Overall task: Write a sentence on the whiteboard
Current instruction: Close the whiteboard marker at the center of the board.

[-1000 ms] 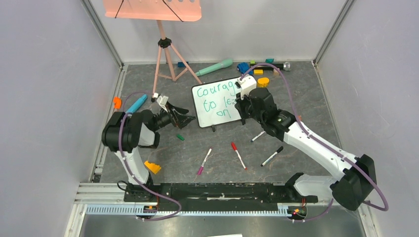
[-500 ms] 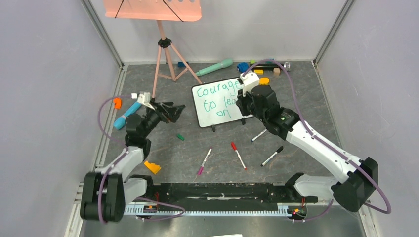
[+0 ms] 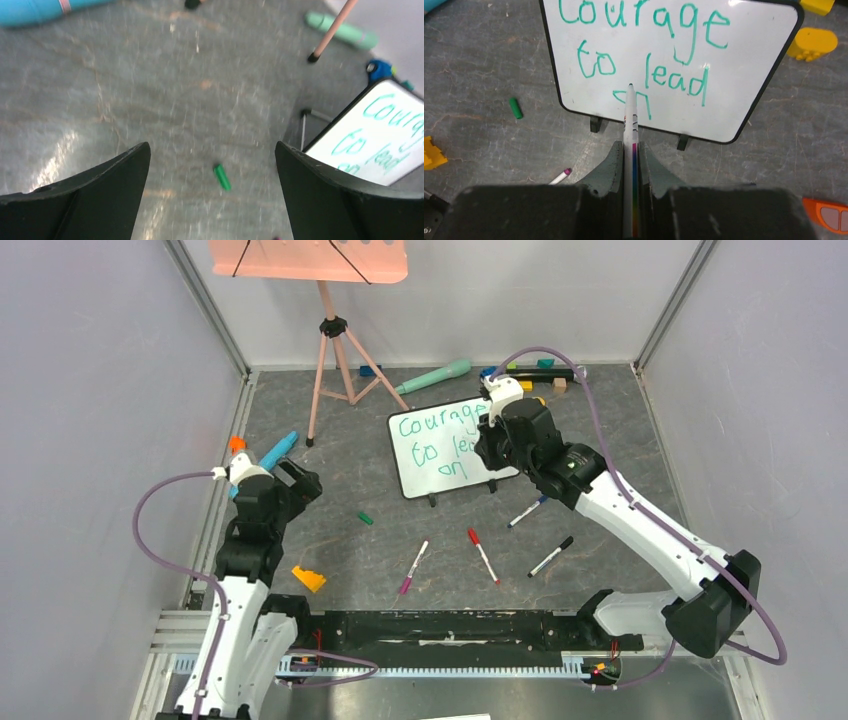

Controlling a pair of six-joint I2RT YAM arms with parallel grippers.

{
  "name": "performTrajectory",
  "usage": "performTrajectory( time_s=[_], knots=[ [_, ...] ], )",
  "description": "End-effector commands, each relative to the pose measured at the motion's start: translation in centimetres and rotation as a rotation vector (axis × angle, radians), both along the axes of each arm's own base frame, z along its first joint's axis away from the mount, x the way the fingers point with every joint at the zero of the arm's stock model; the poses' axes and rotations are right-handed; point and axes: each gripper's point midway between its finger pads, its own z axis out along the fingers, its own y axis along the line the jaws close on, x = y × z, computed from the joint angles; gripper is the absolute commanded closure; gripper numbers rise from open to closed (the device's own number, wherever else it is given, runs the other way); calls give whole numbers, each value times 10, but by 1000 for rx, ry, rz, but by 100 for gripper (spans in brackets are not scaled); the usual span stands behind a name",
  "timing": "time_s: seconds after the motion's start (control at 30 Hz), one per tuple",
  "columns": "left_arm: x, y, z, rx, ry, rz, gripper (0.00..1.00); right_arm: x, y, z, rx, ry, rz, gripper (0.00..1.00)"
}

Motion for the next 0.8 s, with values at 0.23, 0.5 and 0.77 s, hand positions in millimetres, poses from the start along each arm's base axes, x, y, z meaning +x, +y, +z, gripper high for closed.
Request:
performTrajectory(
  time_s=[0.23,0.5,0.77],
  knots=[
    [-36,-55,-91,-381,655,41,0,-21,0,6,118,83,-38,98],
    [-30,-70,-103,-412,814,155,11,-26,-2,12,136,42,-57,98],
    [-21,-92,-119,-334,888,154,13,-25,0,14,122,29,-45,98]
  ],
)
